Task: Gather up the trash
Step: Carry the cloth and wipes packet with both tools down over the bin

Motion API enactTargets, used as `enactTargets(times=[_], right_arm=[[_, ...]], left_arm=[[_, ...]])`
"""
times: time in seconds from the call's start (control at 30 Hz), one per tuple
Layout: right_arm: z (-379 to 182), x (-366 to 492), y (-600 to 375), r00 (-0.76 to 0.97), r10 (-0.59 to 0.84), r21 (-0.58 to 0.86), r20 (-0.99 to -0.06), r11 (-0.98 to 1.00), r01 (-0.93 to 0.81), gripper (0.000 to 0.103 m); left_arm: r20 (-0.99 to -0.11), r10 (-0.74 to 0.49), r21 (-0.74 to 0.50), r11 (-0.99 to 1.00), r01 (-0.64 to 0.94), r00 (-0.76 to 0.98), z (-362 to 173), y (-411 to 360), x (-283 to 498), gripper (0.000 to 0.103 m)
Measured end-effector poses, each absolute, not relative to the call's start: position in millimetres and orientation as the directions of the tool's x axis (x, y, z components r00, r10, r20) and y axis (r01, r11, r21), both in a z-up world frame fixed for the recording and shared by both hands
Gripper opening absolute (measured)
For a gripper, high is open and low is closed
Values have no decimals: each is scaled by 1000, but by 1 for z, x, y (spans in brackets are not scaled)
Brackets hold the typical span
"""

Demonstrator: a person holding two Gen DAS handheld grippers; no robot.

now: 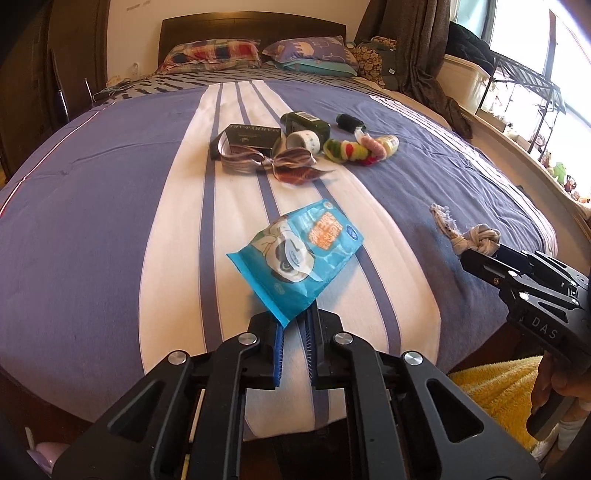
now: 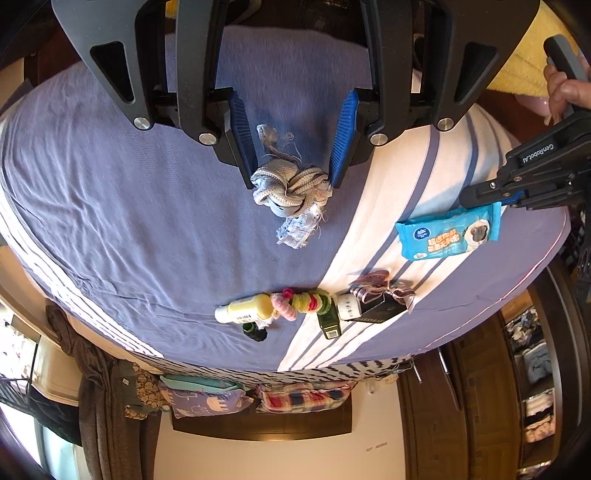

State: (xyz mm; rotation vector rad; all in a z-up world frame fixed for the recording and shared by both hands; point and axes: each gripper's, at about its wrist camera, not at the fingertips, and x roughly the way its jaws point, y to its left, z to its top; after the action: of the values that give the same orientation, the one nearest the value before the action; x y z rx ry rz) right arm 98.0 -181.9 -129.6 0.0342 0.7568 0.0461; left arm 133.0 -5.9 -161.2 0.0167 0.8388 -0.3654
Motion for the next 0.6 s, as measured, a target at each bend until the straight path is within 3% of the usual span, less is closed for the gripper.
enactTargets(times=[0.6], right_arm=[[-111,33,-177,756,75,58,-650,997,-49,40]], left_arm=[[-698,-338,-151,931,332,632,-148,4,70,5]])
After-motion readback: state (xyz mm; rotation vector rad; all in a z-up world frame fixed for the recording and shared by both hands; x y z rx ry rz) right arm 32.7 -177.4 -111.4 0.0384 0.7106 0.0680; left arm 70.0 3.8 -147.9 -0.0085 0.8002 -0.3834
